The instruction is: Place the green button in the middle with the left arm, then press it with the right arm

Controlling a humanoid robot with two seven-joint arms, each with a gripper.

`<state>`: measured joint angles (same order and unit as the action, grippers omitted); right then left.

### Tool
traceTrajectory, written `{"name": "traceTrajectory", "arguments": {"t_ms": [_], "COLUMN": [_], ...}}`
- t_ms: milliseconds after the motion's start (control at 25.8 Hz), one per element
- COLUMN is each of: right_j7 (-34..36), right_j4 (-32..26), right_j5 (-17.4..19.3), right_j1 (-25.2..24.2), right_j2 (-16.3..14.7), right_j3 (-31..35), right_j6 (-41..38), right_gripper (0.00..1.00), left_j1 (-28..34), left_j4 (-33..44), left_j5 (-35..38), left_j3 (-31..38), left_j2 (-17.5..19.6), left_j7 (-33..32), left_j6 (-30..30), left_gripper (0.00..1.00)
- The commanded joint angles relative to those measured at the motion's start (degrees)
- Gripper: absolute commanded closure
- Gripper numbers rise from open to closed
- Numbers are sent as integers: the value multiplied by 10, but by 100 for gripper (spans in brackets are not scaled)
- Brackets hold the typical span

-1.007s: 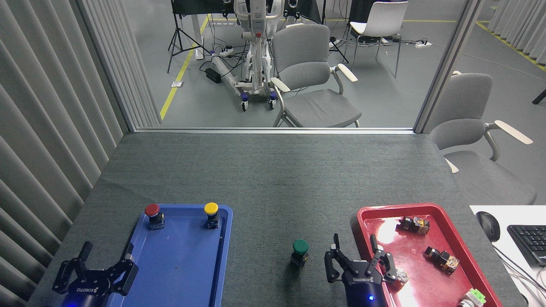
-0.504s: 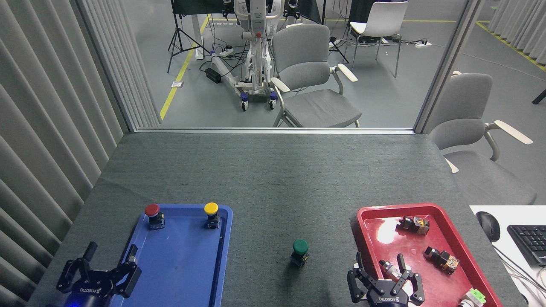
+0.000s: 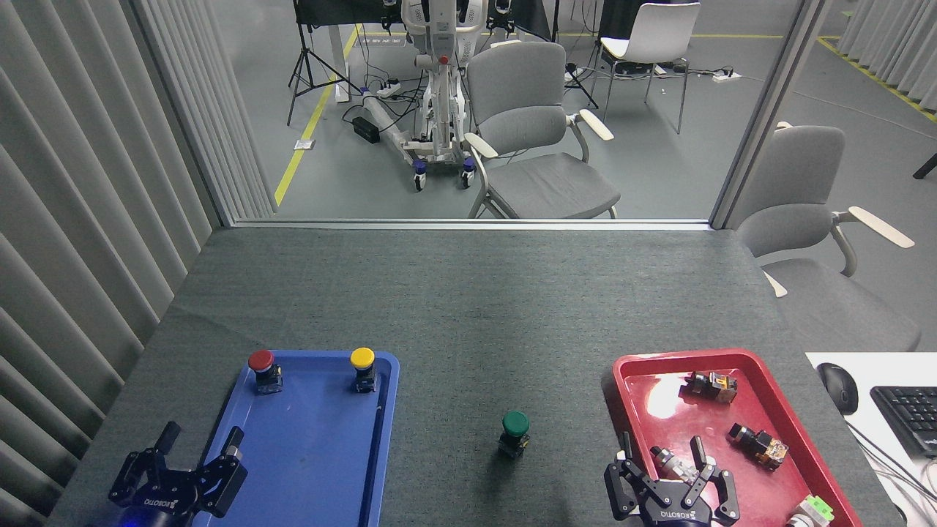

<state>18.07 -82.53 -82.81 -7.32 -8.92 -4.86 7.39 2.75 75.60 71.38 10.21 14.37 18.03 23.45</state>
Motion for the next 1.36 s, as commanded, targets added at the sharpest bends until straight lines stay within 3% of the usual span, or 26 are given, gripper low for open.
{"name": "traceTrajectory", "arguments": {"t_ms": [0, 232, 968, 1317], "right_j7": [-3, -22, -21, -20], "right_j4": [-2, -11, -22, -32], "right_j5": [1, 1, 0, 0], "right_j1": [-4, -8, -13, -24], "right_j2": [0, 0, -10, -8], "right_j3": [0, -1, -1, 0], "right_j6": [2, 3, 3, -38], "right_gripper": [1, 1, 1, 1], "left_j1": [0, 2, 7, 9], "left_j4": [2, 13, 28, 41], "left_j5": [-4, 1, 1, 0], "left_j3": [1, 15, 33, 33], "left_j2": [-7, -21, -9, -8], "left_j7": [2, 3, 2, 1], "left_j6": [-3, -48, -50, -46], "left_gripper": [1, 1, 1, 1]}}
